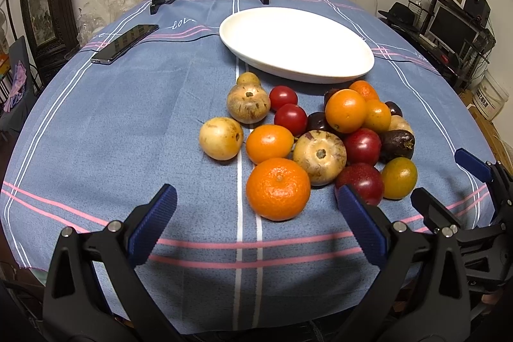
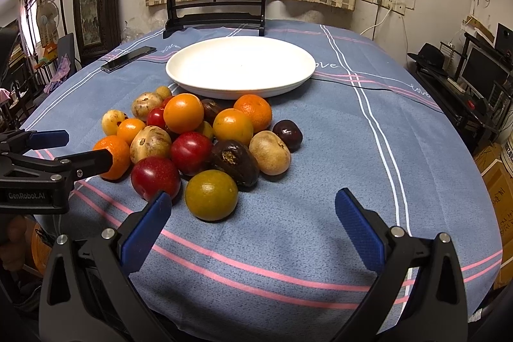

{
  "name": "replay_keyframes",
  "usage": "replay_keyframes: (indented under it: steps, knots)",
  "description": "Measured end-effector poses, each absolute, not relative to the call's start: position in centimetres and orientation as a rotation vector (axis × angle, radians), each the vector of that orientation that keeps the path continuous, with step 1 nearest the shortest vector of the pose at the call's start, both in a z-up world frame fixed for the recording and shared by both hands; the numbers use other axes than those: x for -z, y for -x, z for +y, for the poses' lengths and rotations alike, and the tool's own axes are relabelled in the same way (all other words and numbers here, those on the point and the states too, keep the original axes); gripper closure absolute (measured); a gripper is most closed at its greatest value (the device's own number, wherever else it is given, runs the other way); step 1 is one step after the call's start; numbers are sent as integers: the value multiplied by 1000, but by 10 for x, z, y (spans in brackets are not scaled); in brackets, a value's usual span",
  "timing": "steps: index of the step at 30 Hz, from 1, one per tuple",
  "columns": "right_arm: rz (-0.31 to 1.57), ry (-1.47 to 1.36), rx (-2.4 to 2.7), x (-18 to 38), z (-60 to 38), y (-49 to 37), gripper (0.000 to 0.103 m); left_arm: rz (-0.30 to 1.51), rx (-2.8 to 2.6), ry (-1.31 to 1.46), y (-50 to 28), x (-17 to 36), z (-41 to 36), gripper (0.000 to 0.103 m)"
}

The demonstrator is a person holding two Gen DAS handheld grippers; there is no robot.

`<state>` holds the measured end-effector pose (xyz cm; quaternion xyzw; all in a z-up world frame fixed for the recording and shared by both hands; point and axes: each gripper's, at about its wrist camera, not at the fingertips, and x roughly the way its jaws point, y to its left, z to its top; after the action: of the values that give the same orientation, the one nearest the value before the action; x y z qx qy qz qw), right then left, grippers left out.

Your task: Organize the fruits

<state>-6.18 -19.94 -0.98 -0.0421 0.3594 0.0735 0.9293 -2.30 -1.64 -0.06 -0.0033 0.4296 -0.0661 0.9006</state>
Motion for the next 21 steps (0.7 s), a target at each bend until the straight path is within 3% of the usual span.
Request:
replay_keyframes:
  steps: [7,9,13,16,18,21]
  knots:
    - [760,128,-137,16,-197,59,5,900,150,12,26,6,-7,2]
    - [781,130,-150,19,-197,56,18,901,156,17,26,7,-6,2]
    - [818,119,-189,23,-192,51,24,900,179,4,26,8,-10,2]
    - [845,116,-212,27,-185,47,35,909,198,-12,25,13,-15,2]
    - [855,99,-245,28,-181,44,59,915,201,-17,23,16,-17,2]
    - [860,75,-273,28,-180,44,62,925,206,-15,18,20,-17,2]
